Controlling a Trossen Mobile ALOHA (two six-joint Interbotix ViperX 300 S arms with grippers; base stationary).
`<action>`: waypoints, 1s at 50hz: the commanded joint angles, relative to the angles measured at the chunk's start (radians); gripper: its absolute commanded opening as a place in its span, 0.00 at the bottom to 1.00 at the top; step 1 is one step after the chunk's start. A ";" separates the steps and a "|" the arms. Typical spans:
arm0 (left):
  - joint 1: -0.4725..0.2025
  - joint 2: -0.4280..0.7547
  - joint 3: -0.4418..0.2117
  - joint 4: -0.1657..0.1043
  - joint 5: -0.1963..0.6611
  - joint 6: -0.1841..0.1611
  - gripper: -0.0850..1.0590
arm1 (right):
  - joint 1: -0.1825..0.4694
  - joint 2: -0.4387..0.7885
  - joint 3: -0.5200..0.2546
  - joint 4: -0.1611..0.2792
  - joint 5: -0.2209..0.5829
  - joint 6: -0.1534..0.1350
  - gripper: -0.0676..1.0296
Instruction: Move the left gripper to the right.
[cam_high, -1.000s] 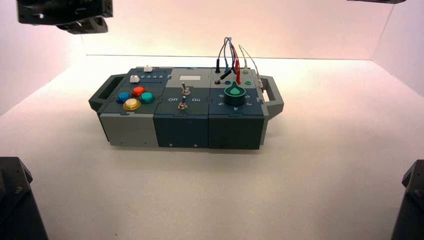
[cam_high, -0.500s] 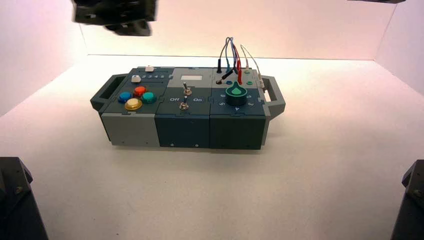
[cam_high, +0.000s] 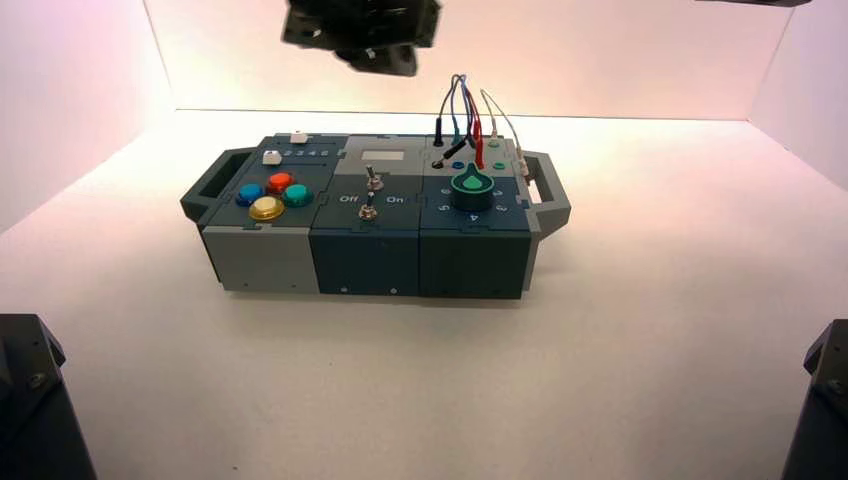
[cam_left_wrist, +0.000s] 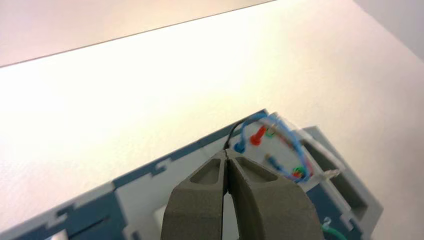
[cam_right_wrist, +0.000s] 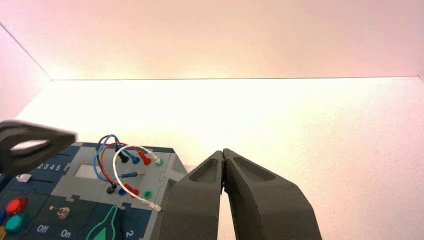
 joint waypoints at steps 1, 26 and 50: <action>-0.037 0.018 -0.064 0.000 0.002 0.000 0.05 | -0.002 0.005 -0.015 -0.002 -0.011 0.000 0.04; -0.051 0.041 -0.092 0.000 0.026 0.006 0.05 | -0.002 0.008 -0.015 -0.002 -0.011 -0.002 0.04; -0.052 0.032 -0.091 0.000 0.028 0.006 0.05 | -0.002 -0.005 -0.015 -0.002 -0.002 0.000 0.04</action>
